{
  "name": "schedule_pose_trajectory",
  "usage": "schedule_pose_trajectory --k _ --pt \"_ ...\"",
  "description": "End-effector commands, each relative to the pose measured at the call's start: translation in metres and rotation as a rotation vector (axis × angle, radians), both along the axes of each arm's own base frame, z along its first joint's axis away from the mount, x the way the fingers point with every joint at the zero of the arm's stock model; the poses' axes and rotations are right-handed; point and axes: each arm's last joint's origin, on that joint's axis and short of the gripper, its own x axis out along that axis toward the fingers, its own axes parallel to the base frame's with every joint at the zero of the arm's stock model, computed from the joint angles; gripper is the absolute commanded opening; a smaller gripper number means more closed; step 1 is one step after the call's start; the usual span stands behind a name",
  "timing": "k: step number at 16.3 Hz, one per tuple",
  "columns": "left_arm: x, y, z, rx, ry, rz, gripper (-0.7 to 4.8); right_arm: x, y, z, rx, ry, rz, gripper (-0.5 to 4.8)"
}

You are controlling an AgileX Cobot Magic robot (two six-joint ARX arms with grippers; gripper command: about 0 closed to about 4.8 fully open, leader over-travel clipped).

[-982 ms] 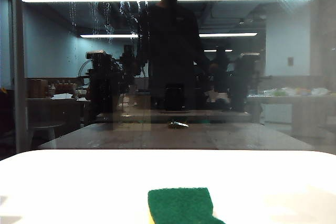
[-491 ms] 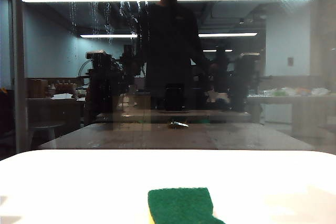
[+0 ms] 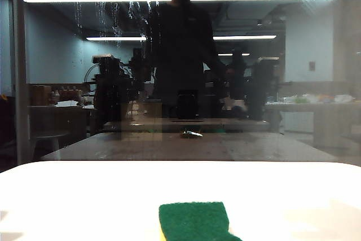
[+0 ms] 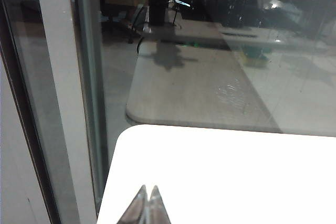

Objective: Reach upward to find where there is water on the glass, pick up the sponge from the table, dry the water, and finally place the sponge back on the table.

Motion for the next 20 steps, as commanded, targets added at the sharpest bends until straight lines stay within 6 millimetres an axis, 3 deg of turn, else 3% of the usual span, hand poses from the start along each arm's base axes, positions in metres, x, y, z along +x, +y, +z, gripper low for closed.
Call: schedule_pose_trajectory --k 1,20 --pt "-0.0001 -0.0001 0.0021 0.001 -0.015 -0.001 -0.05 0.0002 -0.0001 -0.0002 -0.003 -0.005 0.000 -0.06" --pt "-0.0001 -0.0001 0.0044 0.000 -0.036 -0.001 -0.05 0.0001 -0.0001 0.0002 -0.003 -0.008 0.000 -0.06"
